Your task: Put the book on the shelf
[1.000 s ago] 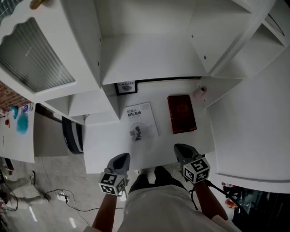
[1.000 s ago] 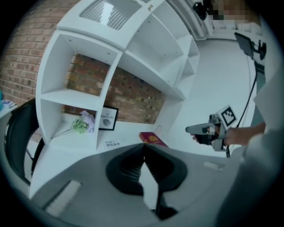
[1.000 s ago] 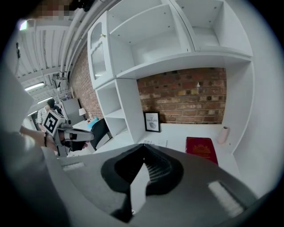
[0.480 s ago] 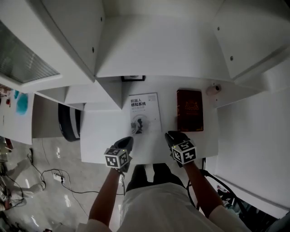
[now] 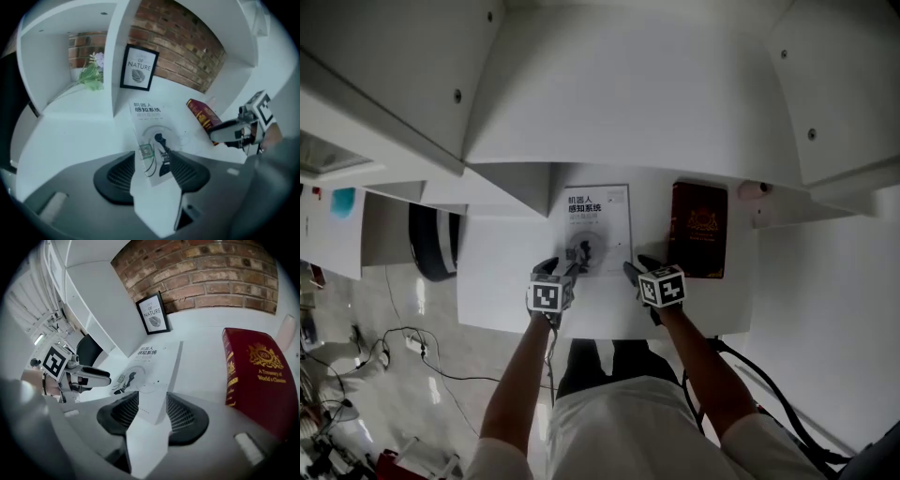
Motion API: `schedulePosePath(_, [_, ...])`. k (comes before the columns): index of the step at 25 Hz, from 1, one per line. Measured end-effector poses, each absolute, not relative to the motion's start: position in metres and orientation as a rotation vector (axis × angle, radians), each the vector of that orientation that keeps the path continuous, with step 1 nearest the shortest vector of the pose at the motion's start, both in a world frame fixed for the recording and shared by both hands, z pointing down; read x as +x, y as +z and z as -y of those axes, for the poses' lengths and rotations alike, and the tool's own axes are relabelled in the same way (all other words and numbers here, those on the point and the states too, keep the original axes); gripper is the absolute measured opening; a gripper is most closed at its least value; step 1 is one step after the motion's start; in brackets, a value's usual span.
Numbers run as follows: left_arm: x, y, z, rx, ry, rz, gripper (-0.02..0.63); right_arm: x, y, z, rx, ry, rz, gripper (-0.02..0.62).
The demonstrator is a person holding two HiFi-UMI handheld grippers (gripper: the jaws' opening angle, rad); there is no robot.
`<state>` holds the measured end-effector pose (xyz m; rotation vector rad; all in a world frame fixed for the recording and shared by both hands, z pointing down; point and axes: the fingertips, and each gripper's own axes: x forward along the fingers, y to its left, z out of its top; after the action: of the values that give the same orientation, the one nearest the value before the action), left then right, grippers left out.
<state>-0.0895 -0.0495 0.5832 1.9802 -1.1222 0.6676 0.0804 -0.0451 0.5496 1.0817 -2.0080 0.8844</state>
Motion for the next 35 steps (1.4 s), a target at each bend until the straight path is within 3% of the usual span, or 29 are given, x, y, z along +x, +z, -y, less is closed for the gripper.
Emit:
schedulePosePath(8, [-0.083, 0.611, 0.06, 1.915, 0.765, 1.099, 0.279, 0.078, 0.572, 0.074, 1.076, 0.905, 2.036, 0.221])
schedulePosePath(29, [-0.078, 0.626, 0.062, 1.829, 0.823, 1.117, 0.27, 0.075, 0.604, 0.083, 1.096, 0.95, 1.895, 0.221])
schedulePosePath(35, [-0.057, 0.623, 0.056, 1.818, 0.515, 0.951, 0.303, 0.071, 0.604, 0.081, 1.091, 1.062, 1.916, 0.224])
